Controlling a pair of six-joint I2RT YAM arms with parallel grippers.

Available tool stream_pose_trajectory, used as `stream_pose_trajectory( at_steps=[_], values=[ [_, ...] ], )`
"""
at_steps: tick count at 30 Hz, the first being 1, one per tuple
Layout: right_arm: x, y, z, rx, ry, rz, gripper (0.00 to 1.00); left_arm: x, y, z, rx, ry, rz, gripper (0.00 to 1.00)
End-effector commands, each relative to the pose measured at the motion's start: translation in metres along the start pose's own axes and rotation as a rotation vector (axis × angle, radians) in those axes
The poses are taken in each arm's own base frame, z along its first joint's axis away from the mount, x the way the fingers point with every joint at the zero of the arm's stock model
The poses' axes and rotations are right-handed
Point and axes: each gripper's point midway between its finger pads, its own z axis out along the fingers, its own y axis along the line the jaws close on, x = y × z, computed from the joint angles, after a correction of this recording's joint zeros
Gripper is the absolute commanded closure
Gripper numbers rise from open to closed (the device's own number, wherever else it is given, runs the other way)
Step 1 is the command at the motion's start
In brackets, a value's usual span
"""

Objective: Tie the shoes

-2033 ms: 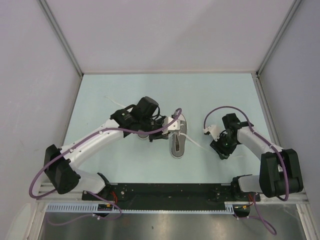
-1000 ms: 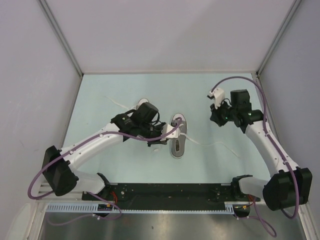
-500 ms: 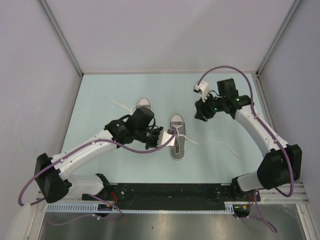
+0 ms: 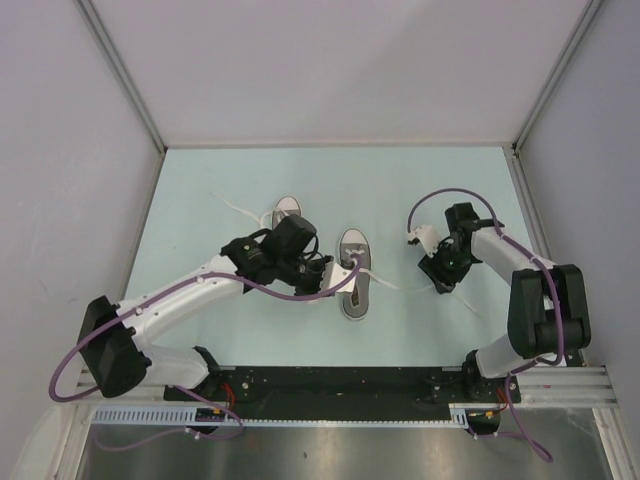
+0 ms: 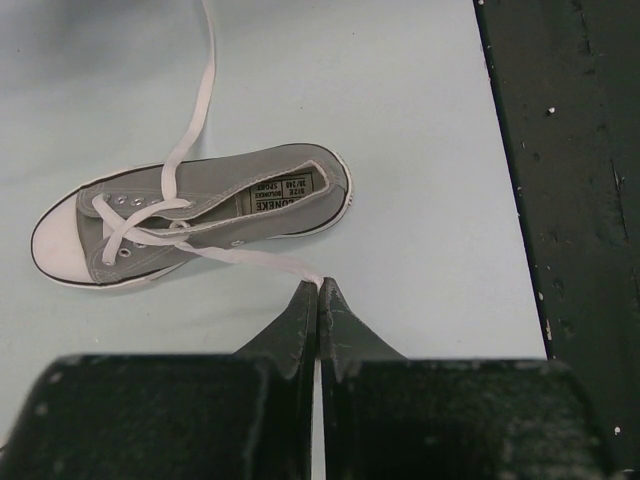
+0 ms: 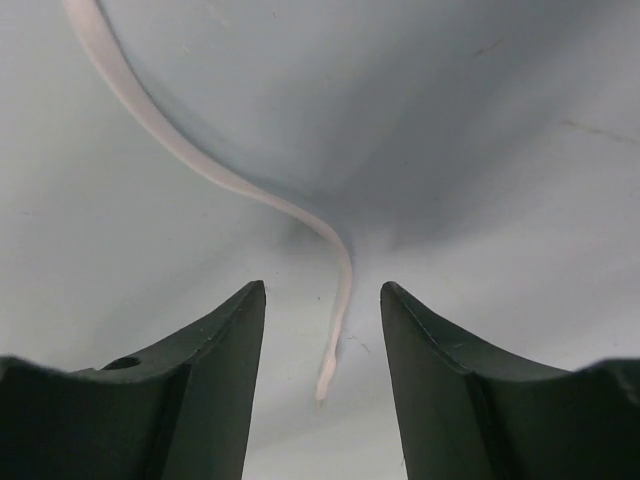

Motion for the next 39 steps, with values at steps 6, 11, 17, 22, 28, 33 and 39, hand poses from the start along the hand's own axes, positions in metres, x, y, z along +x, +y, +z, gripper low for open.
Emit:
stream_pose_trajectory(
  at_steps=[6,11,17,22,28,33,39],
  values=[
    [0.033,-0.008,0.034,0.071,0.098,-0.039,0.60,-0.014,0.002,0.001,0.008,-0.041,0.025,1.00],
    [0.017,-0.004,0.028,0.105,0.042,-0.058,1.00,-0.013,0.002,0.002,0.007,-0.040,0.023,1.00],
    [-0.066,-0.008,-0.030,0.180,-0.279,-0.041,1.00,-0.013,-0.001,-0.001,0.007,-0.044,0.033,1.00],
    [-0.148,0.014,-0.089,0.099,-0.571,0.007,1.00,-0.018,0.000,-0.004,-0.010,-0.068,0.060,1.00],
    [-0.232,0.063,-0.128,-0.082,-0.807,-0.024,1.00,-0.022,0.000,-0.007,-0.019,-0.091,0.096,1.00],
    [-0.273,0.107,-0.121,-0.281,-0.840,0.006,1.00,-0.023,-0.001,-0.008,-0.023,-0.098,0.131,1.00],
    [-0.299,0.151,-0.104,-0.433,-0.831,-0.003,1.00,-0.022,-0.009,-0.009,-0.025,-0.114,0.174,1.00]
  ],
)
